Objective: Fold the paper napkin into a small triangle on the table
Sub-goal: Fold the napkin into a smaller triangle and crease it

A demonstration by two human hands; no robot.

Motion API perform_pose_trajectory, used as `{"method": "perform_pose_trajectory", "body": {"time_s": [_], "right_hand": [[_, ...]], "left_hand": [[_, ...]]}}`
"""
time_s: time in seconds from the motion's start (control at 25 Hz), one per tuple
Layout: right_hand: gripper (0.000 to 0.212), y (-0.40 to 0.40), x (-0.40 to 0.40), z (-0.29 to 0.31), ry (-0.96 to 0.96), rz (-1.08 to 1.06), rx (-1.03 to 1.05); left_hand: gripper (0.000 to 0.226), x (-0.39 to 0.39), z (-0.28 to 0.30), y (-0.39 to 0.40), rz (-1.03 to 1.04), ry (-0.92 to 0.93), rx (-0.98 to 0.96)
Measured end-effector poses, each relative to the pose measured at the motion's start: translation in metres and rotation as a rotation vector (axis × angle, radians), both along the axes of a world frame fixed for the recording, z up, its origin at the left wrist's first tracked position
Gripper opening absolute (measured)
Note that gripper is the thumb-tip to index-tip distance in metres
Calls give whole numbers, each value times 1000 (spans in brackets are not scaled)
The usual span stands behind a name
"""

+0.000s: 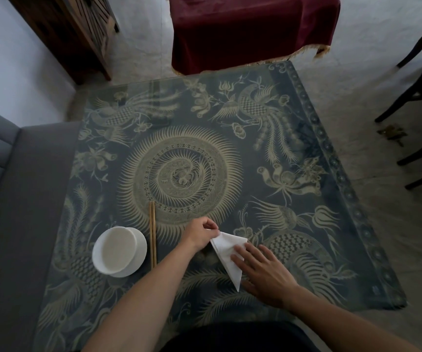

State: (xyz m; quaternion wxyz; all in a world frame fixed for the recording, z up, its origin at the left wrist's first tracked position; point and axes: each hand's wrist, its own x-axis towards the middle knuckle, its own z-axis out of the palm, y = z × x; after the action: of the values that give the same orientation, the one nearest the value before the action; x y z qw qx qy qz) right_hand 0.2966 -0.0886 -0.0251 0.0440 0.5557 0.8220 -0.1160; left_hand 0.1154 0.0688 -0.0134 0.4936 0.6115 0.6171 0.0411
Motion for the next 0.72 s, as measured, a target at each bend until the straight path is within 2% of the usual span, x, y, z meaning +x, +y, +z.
{"method": "perform_pose_trajectory", "body": {"time_s": [0.12, 0.32, 0.56, 0.72], "right_hand": [[65, -1, -1, 0, -4, 0, 15], [63, 2, -4, 1, 3, -14, 28], [64, 12, -13, 3, 8, -62, -15], [57, 11, -15, 3, 30, -36, 22]], "left_hand": [[12, -2, 2, 2, 72, -73, -11], [37, -5, 5, -5, 85, -122, -105], [18, 1, 15, -7, -75, -70, 76], [16, 4, 20, -7, -90, -59, 182]]}}
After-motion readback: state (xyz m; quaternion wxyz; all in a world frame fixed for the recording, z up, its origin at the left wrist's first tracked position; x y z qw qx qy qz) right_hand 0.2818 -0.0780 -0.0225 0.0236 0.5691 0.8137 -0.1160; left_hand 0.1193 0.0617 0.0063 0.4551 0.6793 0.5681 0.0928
